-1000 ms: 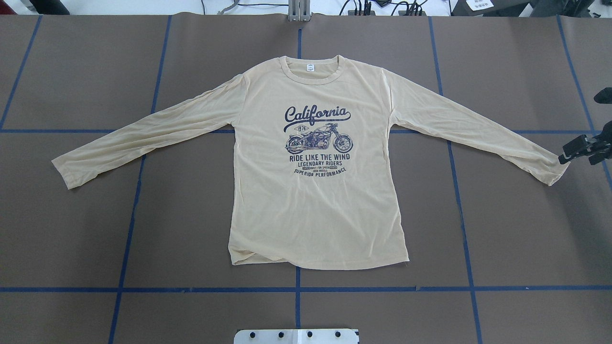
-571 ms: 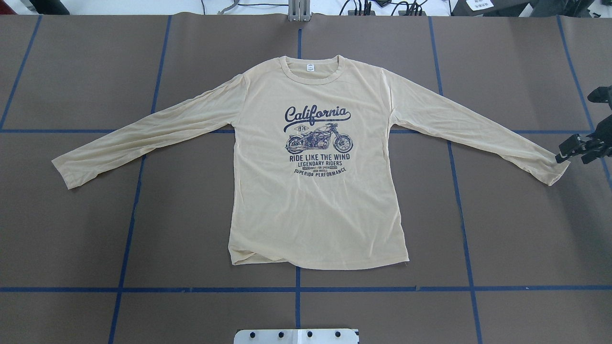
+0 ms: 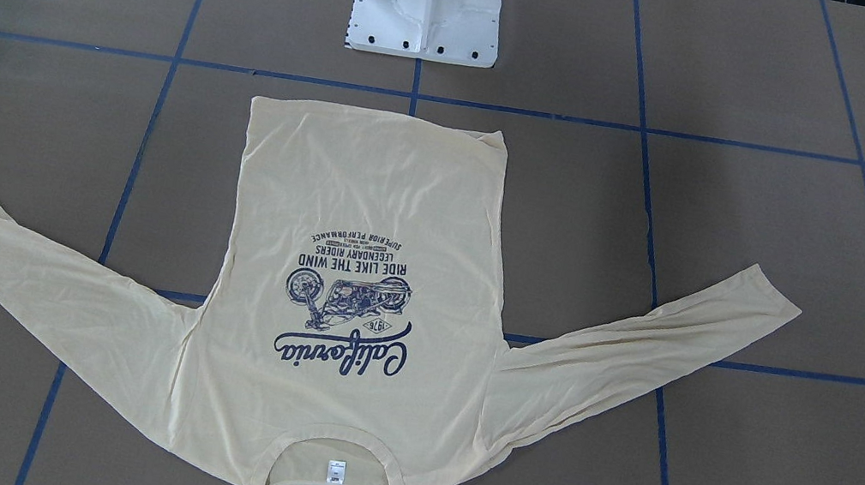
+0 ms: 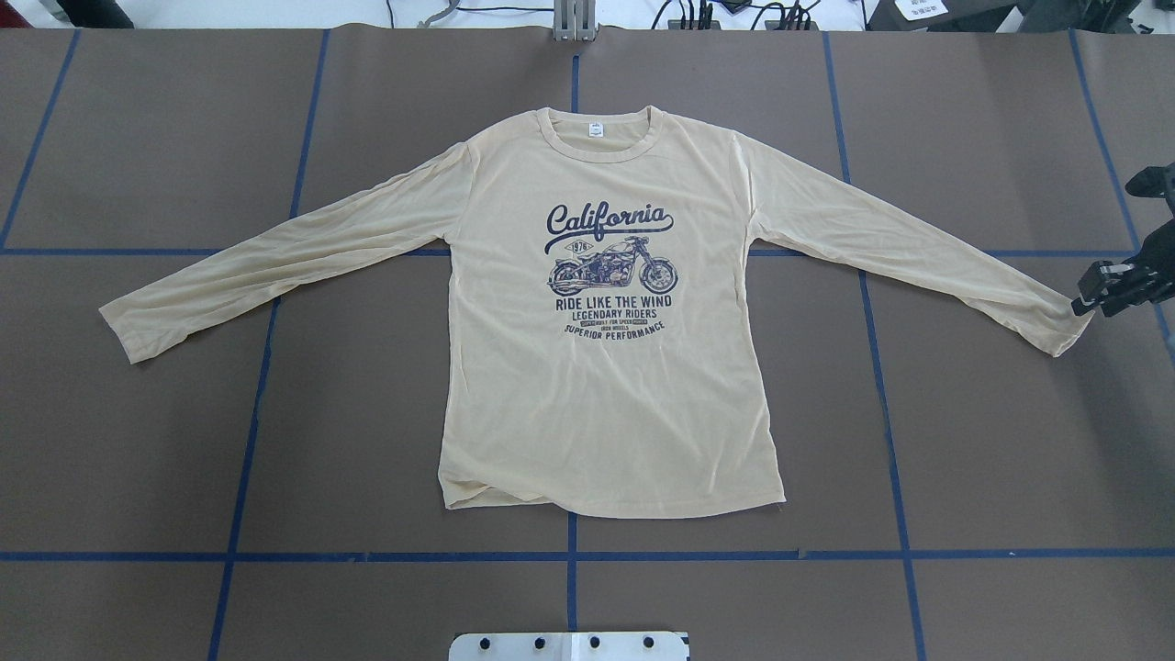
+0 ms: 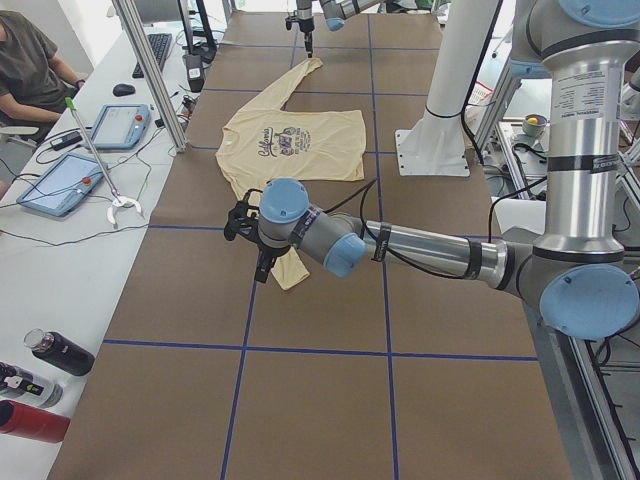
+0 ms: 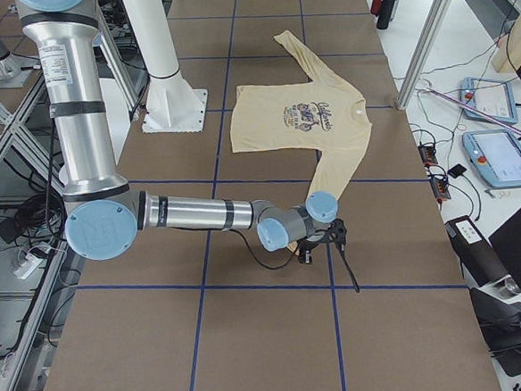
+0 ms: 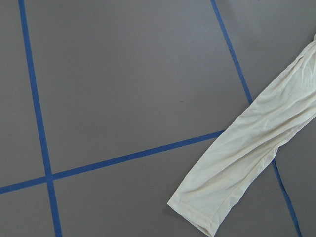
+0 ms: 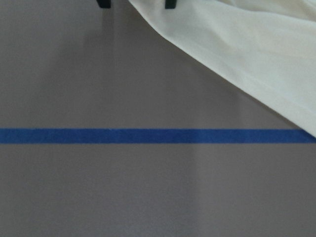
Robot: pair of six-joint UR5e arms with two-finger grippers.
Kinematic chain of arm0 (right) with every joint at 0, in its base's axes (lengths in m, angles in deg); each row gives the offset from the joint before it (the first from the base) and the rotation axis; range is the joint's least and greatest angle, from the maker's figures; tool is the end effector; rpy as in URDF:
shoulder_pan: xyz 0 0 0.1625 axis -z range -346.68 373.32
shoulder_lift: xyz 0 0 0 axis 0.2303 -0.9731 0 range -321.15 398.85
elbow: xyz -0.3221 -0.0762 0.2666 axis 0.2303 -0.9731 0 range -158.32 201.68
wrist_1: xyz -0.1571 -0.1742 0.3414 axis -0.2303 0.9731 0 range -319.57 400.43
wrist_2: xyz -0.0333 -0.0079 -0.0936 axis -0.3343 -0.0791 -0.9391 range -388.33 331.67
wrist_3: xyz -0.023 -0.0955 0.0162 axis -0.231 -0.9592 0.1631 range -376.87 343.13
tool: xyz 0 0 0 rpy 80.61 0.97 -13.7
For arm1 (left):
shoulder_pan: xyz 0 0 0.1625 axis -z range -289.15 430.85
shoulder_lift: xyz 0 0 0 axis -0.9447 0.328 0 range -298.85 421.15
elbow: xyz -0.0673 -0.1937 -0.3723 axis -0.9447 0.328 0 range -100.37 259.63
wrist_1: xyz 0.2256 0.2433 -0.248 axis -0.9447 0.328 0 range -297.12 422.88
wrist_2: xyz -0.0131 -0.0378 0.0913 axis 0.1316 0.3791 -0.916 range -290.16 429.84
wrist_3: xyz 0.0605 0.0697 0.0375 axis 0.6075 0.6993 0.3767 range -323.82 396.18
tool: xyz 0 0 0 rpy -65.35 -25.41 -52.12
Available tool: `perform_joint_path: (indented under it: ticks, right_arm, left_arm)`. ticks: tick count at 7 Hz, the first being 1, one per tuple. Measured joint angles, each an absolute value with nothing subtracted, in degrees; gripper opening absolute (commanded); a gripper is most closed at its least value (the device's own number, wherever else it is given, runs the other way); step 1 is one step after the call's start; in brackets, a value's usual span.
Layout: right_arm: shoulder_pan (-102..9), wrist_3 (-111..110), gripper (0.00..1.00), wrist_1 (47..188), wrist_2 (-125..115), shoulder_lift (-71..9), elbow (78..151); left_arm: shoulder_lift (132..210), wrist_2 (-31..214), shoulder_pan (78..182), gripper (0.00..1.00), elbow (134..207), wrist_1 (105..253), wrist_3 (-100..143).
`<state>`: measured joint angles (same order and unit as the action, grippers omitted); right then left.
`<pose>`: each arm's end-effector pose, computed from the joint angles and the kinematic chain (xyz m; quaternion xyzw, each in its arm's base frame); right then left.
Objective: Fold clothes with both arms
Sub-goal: 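Grasp the sleeve cuff with the right gripper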
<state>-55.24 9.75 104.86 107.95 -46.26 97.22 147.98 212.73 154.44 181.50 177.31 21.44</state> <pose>-0.1395 -0.5230 0.6897 -0.0416 -0.4076 -0.0136 0.9121 0.0001 -0.4835 0.5235 0.1726 0.4664 0.0643 0.8652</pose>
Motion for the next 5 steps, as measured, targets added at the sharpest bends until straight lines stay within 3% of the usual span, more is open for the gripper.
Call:
perform_joint_path:
  ticks: [1,5]
  right_arm:
    - [-55.21,9.89,0.0,104.86,107.99,-46.25,97.28]
    - [-54.82,10.13,0.0,105.06,109.03,-45.07,97.87]
  left_arm:
    - [147.98,212.63,154.44,1.0,181.5,177.31,21.39]
    - [148.0,212.32,154.51,1.0,181.42,177.26,20.12]
